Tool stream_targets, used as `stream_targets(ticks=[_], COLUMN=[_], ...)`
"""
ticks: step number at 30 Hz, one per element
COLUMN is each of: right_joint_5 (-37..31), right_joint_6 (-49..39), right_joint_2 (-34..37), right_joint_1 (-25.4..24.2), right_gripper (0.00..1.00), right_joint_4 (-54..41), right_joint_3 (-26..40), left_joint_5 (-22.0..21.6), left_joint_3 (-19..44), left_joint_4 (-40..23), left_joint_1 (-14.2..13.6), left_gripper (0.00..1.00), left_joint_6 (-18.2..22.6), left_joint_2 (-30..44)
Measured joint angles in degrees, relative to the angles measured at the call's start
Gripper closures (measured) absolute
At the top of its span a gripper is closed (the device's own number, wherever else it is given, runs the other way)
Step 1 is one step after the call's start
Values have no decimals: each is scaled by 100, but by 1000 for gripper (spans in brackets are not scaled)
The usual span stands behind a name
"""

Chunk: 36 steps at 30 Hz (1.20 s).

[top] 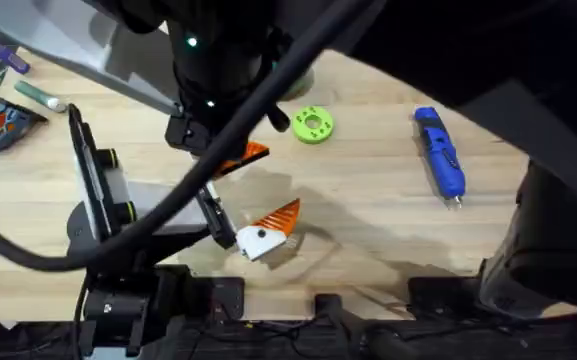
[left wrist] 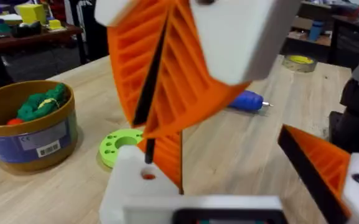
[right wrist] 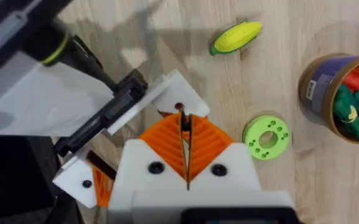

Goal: Pick up the gripper from the table and insert it into the empty holder that is missing its gripper. Then pick up a screw, insert it into the mounting hole, and use the screwdriver to tighten it. Finally, clean up the table by picking up the vegetable and placing it into the bucket.

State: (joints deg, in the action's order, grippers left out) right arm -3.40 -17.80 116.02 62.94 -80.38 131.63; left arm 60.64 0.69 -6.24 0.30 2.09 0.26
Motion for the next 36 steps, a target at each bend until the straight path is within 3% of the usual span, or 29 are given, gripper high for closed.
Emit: stream_targets(ticks=[36], right_joint_5=[4], right_joint_6=[0], right_joint_2=[287], right_joint_1=[0], right_gripper=[995], right_joint_4=[16], right_joint_3=[0], left_joint_5=[0], left_joint_3=[0], left_joint_4=[-2], left_joint_1=[0], left_gripper=[15], left_joint_6=[-28], left_joint_2=[6])
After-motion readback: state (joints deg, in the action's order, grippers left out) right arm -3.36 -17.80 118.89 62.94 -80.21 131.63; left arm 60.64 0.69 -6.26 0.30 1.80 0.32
